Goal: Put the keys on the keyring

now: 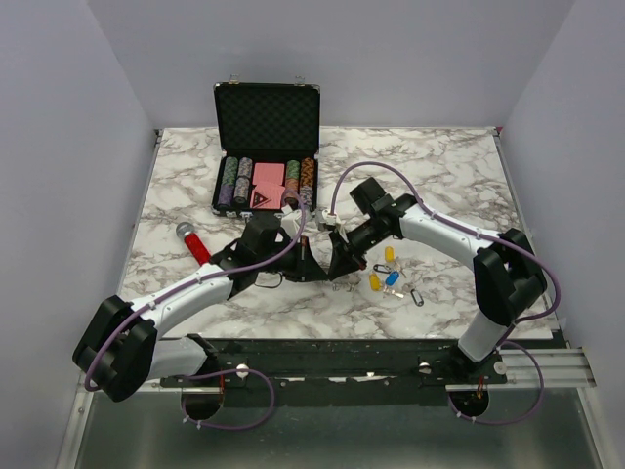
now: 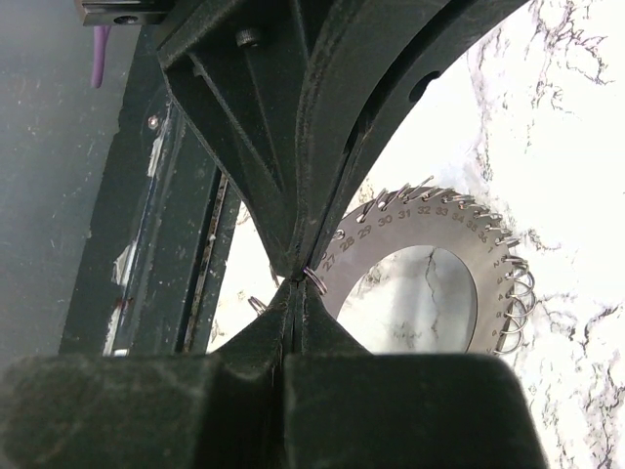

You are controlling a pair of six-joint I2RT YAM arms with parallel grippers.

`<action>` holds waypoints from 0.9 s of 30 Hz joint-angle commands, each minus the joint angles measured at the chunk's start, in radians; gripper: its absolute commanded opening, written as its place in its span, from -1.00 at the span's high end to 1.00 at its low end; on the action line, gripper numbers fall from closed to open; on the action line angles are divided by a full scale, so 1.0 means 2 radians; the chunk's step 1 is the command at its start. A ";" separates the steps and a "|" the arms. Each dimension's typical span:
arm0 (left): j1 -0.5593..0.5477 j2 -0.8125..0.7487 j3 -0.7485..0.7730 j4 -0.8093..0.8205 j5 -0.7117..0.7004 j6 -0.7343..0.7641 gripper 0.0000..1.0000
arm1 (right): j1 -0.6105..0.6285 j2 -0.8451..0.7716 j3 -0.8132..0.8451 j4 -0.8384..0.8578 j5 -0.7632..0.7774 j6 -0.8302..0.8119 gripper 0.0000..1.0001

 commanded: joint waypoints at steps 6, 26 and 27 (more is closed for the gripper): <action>0.002 -0.014 -0.015 0.028 -0.011 -0.011 0.72 | 0.002 0.009 0.006 -0.006 -0.018 -0.012 0.99; 0.017 -0.076 -0.087 0.089 -0.001 0.034 0.13 | 0.002 0.005 -0.006 0.009 -0.020 -0.005 0.99; 0.016 -0.078 -0.098 0.113 0.004 0.041 0.14 | 0.002 0.004 -0.006 0.008 -0.023 -0.005 0.99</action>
